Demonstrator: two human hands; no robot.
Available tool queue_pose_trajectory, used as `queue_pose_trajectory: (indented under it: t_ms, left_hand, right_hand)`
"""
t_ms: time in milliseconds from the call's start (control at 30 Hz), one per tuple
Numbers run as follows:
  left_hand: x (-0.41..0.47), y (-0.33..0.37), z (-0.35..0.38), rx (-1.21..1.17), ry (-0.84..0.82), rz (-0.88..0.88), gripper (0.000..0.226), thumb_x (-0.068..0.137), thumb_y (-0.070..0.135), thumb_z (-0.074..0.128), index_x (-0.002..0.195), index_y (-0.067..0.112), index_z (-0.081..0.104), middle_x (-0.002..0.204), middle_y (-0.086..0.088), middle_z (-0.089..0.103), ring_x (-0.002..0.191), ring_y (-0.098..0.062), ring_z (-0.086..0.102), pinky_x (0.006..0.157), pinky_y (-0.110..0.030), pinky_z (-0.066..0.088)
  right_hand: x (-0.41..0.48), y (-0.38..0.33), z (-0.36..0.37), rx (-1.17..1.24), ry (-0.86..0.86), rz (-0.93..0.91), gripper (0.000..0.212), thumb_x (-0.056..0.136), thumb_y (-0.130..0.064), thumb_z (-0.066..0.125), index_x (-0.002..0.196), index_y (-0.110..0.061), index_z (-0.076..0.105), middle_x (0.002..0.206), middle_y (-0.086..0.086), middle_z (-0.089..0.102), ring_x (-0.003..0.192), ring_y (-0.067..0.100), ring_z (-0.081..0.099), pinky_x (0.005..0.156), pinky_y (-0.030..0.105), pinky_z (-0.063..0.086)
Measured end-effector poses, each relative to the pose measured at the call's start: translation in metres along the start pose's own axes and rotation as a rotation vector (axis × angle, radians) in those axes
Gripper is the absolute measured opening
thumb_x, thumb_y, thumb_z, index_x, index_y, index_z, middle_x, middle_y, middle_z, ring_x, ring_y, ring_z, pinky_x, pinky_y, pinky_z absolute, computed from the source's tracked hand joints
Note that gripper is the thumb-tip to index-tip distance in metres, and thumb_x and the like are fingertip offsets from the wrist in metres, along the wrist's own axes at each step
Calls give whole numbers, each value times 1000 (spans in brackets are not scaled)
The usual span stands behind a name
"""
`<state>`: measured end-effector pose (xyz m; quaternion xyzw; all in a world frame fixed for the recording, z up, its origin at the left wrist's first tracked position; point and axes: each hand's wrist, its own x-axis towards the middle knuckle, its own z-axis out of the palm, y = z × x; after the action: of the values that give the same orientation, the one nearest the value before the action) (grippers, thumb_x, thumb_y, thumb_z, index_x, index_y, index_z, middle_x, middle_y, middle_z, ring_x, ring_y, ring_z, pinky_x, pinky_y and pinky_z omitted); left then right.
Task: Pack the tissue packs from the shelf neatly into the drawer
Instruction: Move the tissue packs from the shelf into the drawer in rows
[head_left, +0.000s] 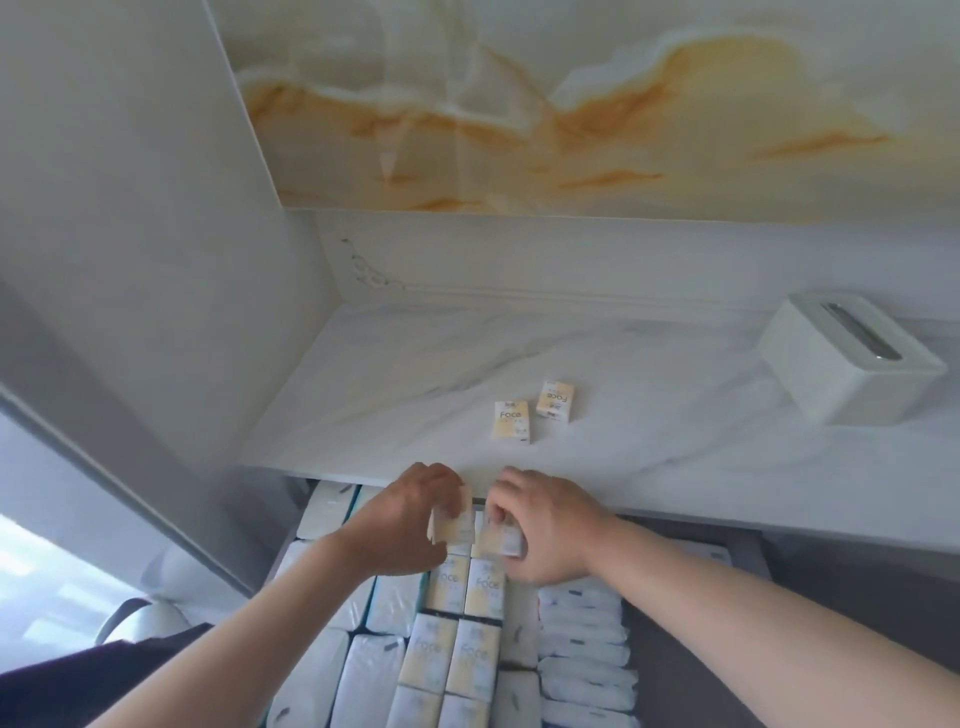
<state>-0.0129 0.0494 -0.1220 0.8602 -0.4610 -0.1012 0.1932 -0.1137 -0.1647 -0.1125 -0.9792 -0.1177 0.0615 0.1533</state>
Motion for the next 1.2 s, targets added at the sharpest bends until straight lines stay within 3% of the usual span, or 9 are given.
queue_pose_trajectory:
  t_ms: [133, 267, 467, 600, 733, 867, 967, 1067, 1200]
  left_hand:
    - [-15, 3, 14, 24, -189, -39, 29, 70, 27, 77, 91, 31, 58, 115, 18, 53, 109, -4, 47, 92, -24, 45]
    - [-24, 4, 27, 18, -349, -127, 19, 83, 39, 67, 100, 34, 64, 139, 17, 51, 128, -6, 44, 109, -27, 35]
    - [-8, 4, 13, 33, -373, -216, 23, 90, 45, 47, 101, 36, 66, 116, 15, 65, 104, -10, 60, 93, -33, 49]
    - [5, 6, 4, 9, -181, -190, 20, 87, 38, 48, 94, 33, 66, 95, 13, 70, 86, -8, 64, 80, -35, 56]
    - [38, 16, -2, 1, 78, -113, 16, 89, 23, 52, 96, 30, 64, 87, 11, 65, 78, -10, 60, 72, -31, 54]
    - [80, 27, -1, 36, 199, -48, 38, 90, 17, 56, 128, 23, 57, 122, 3, 58, 113, -15, 50, 93, -33, 49]
    - [109, 33, 1, 95, 50, -146, 63, 95, 24, 52, 153, 29, 28, 160, 1, 22, 145, -19, 19, 112, -40, 34]
    - [124, 32, 5, 133, -110, -207, 65, 98, 30, 50, 155, 32, 20, 164, 5, -5, 150, -15, -1, 118, -42, 26]
    - [122, 26, 7, 101, -12, -157, 50, 92, 29, 59, 139, 28, 42, 153, 4, 33, 137, -21, 34, 103, -35, 40]
  right_hand:
    - [-12, -13, 33, -37, -133, 115, 40, 76, -45, 68, 106, -25, 50, 114, -6, 47, 98, 19, 51, 73, 32, 43]
    - [-14, -20, 44, 216, -147, 211, 51, 74, -52, 74, 115, -28, 54, 123, -12, 47, 106, 12, 52, 83, 31, 45]
    - [-8, -22, 36, 366, -231, 217, 55, 87, -20, 59, 137, -38, 46, 139, -9, 51, 103, 6, 52, 83, 19, 39]
    - [1, -14, 18, 287, -42, 182, 46, 93, -14, 47, 135, -34, 52, 129, -7, 62, 110, 13, 59, 89, 26, 46]
    - [16, 14, -6, 230, 312, 155, 26, 96, -10, 48, 112, -17, 68, 111, -3, 69, 86, 10, 60, 79, 26, 48]
    - [27, 56, -21, 49, 412, 299, 33, 90, -10, 52, 120, -19, 60, 122, 1, 57, 104, 23, 59, 79, 35, 49]
    - [33, 74, -26, -118, 301, 444, 60, 85, -15, 54, 143, -18, 41, 140, 10, 41, 126, 30, 43, 96, 39, 42]
    - [37, 83, -27, -137, 139, 465, 70, 87, -19, 54, 152, -21, 27, 162, 14, 7, 149, 36, 9, 116, 45, 22]
    - [42, 83, -28, -127, 61, 464, 60, 87, -12, 51, 144, -19, 35, 164, 16, -5, 150, 40, -4, 121, 51, 8]
